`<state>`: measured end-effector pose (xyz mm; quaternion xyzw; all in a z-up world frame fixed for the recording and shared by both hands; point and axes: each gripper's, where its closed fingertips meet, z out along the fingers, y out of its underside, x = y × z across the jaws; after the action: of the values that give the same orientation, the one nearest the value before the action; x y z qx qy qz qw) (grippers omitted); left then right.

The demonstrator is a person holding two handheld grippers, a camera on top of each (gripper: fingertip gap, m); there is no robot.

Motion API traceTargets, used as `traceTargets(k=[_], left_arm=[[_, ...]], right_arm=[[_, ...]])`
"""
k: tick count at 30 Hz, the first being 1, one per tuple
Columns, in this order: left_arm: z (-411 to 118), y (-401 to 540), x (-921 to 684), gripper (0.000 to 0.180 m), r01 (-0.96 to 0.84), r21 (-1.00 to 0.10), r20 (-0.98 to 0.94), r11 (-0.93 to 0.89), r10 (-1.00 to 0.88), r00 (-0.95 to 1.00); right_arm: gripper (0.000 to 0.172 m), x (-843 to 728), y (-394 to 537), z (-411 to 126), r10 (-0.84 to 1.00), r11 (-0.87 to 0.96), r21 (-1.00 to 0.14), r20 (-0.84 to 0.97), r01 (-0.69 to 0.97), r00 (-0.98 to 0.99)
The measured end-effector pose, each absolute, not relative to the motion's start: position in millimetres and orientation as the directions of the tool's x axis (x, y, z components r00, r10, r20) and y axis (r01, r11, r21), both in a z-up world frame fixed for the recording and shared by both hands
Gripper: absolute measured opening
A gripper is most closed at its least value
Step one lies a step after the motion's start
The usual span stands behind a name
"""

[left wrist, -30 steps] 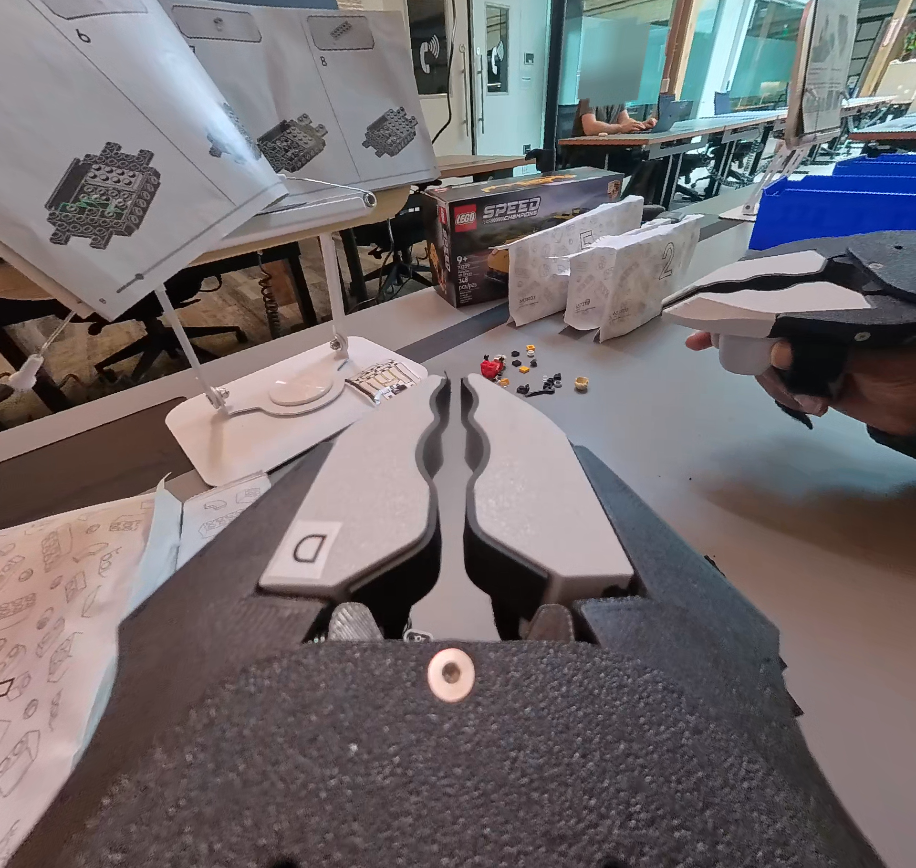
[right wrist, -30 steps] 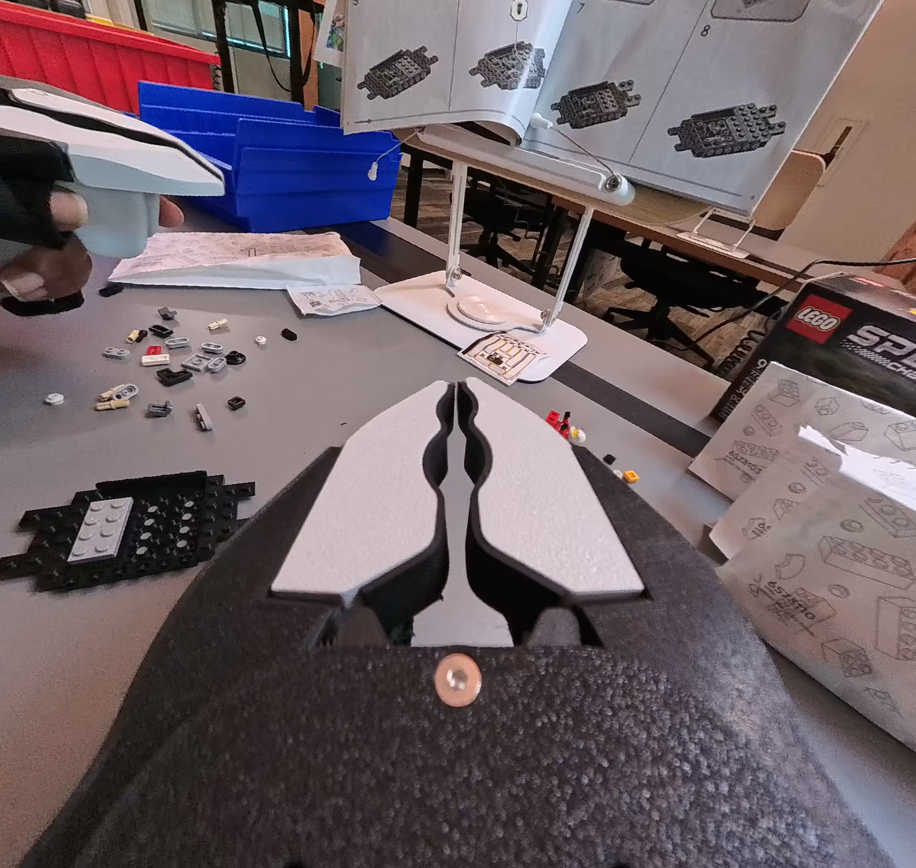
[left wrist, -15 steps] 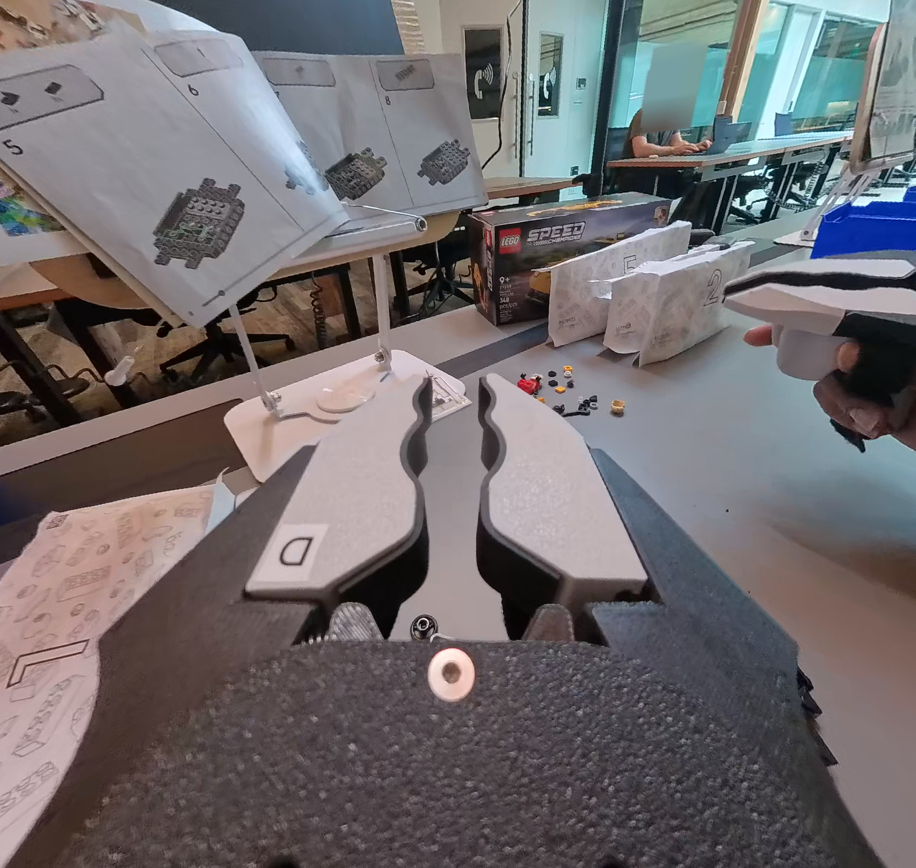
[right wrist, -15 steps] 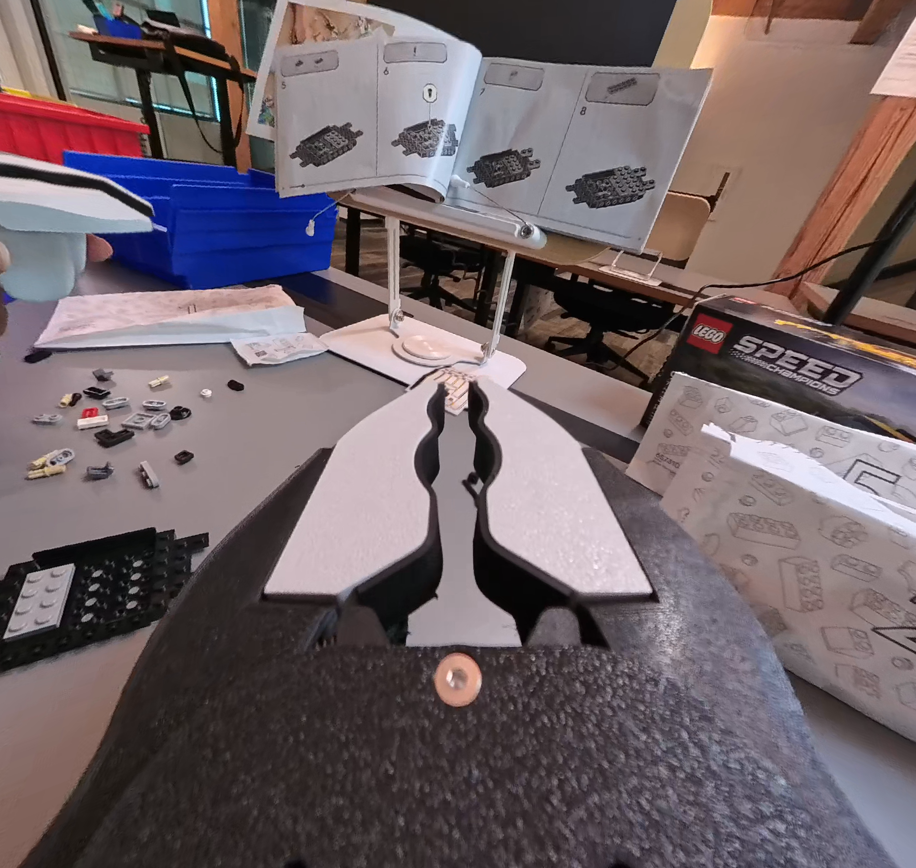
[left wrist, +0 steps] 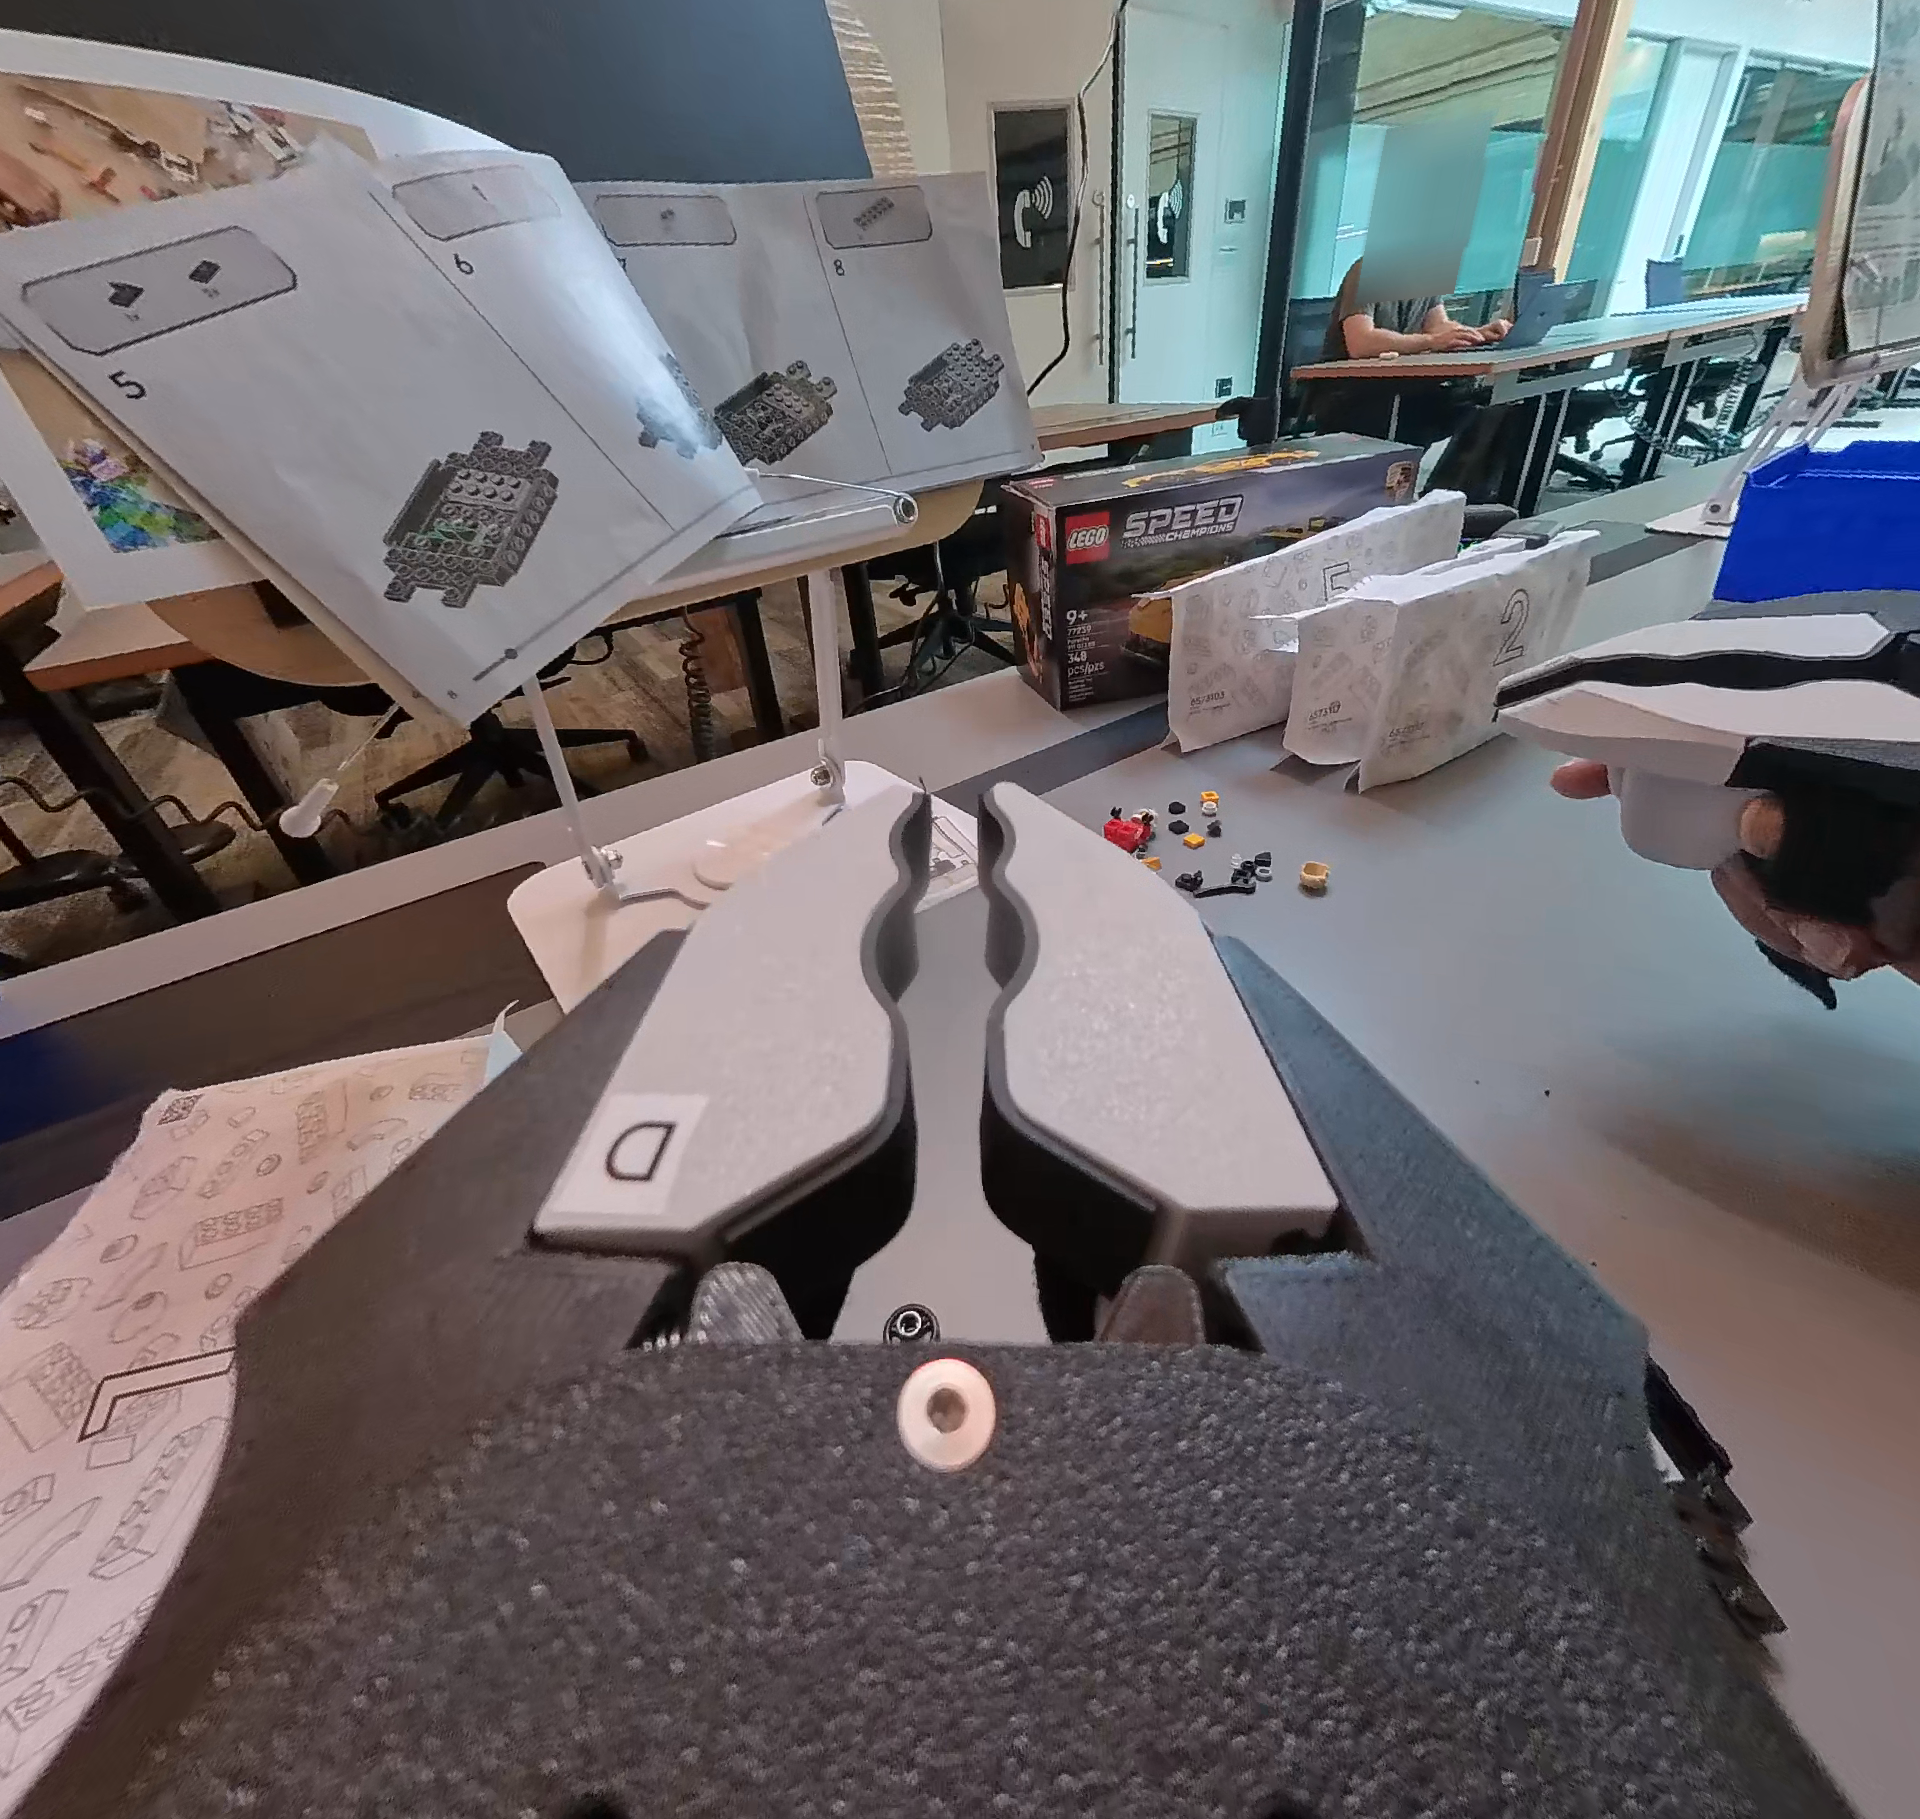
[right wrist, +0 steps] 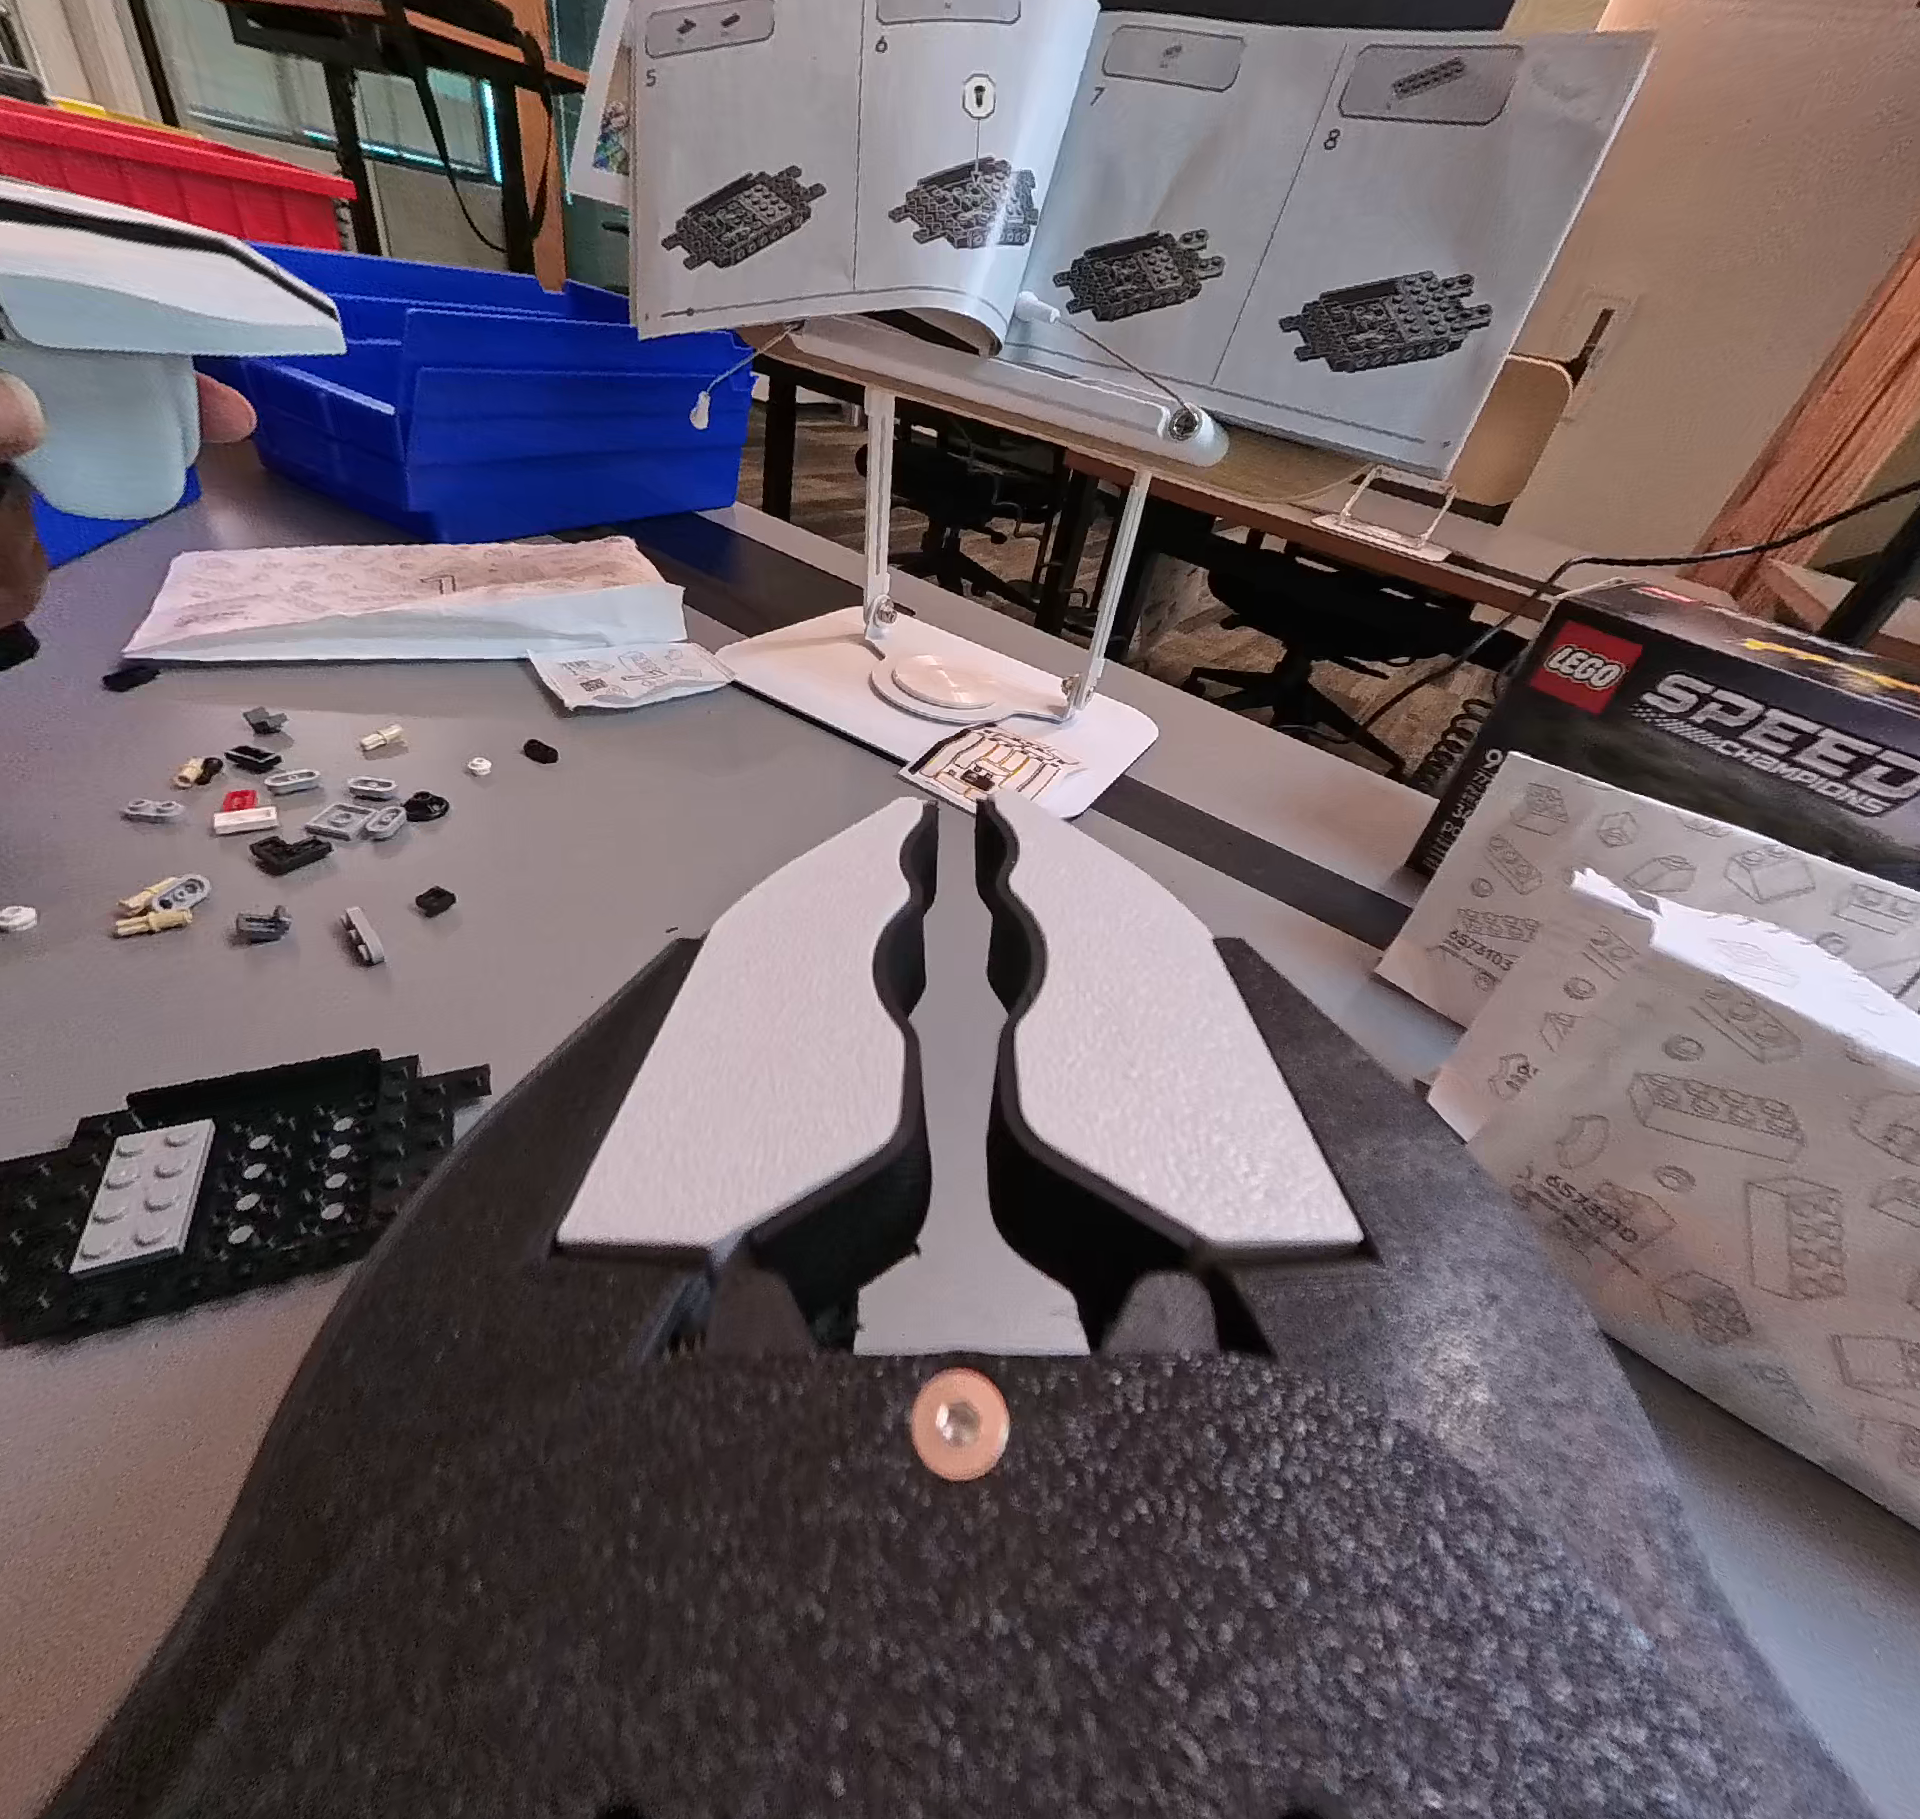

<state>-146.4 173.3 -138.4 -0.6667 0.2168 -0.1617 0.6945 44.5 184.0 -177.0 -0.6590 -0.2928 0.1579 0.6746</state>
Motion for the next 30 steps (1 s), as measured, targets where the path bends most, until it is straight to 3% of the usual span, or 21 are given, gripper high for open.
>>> traceTargets(k=[8,15,24,30], left_arm=[[-133.3,177.0,-156.1,0.002,-0.062,-0.995,-0.089,0.072,-0.47,0.878],[-134.7,181.3,-161.6,0.003,-0.046,-0.997,-0.067,0.057,-0.465,0.883],[-150.7,184.9,-155.6,0.005,-0.051,-0.999,-0.048,0.007,-0.497,0.866],[-160.5,185.7,-147.6,0.006,-0.07,-0.997,-0.05,-0.018,-0.523,0.851]], right_arm=[[0.007,26.9,188.2,-168.6,0.62,0.117,-0.974,0.225,0.195,0.752],[0.009,-12.3,216.1,-133.9,0.64,0.233,-0.931,0.364,0.281,0.676],[0.018,-56.3,323.9,-80.7,0.576,0.329,-0.818,0.57,0.472,0.586],[0.023,-69.7,388.1,-91.4,0.563,0.317,-0.716,0.67,0.622,0.484]])
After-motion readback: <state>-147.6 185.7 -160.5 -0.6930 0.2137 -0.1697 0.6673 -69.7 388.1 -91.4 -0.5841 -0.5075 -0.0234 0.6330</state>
